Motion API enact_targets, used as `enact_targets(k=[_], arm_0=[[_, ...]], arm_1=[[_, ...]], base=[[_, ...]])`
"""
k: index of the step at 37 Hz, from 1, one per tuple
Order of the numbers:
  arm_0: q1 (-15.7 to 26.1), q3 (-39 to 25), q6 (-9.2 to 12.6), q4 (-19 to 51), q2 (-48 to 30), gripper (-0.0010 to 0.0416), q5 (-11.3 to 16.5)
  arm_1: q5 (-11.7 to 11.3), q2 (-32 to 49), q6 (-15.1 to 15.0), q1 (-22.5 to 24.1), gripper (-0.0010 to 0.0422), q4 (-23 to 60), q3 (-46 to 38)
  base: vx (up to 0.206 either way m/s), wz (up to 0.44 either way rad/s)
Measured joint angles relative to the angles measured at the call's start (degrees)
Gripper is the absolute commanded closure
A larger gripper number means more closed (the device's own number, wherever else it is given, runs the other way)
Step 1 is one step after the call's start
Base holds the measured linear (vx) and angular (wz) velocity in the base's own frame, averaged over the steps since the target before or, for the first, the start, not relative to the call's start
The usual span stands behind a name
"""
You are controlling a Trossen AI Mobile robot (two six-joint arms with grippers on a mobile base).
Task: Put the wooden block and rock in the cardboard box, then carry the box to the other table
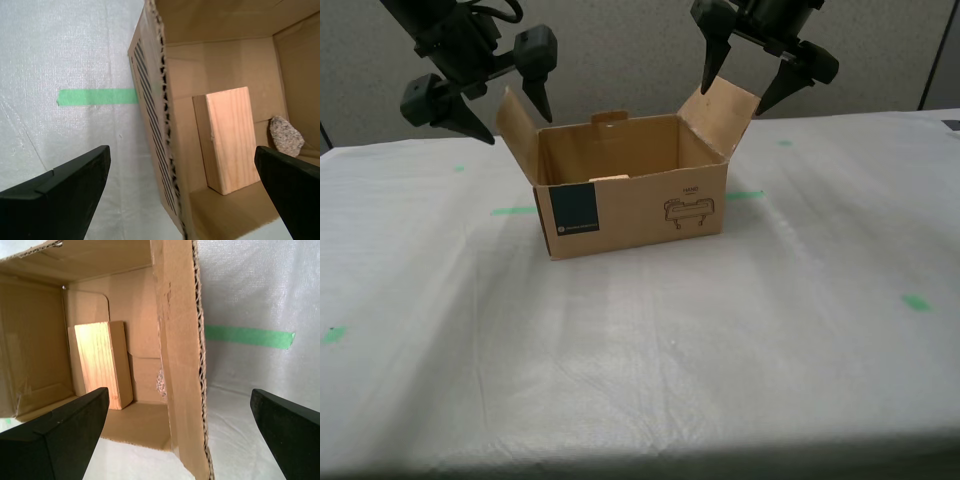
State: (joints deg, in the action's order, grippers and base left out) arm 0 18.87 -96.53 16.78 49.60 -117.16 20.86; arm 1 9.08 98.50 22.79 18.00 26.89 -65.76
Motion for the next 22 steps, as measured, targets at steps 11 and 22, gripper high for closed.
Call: enact_targets(k=[11,22], arm_0=[[0.07,0.0,-2.29,2.56,4.83,0.0012,-0.02],[-0.02,0.0,-5.9,7.65,13.35,0.0012,-0.22]], arm_1=[[-0.24,-7.43,-0.85,0.02,0.0018,3.08,0.0],[-1.29,-16.57,-3.34,0.13,0.0018,11.37,0.11]], base=[[0.0,0.0],[0.0,0.0]])
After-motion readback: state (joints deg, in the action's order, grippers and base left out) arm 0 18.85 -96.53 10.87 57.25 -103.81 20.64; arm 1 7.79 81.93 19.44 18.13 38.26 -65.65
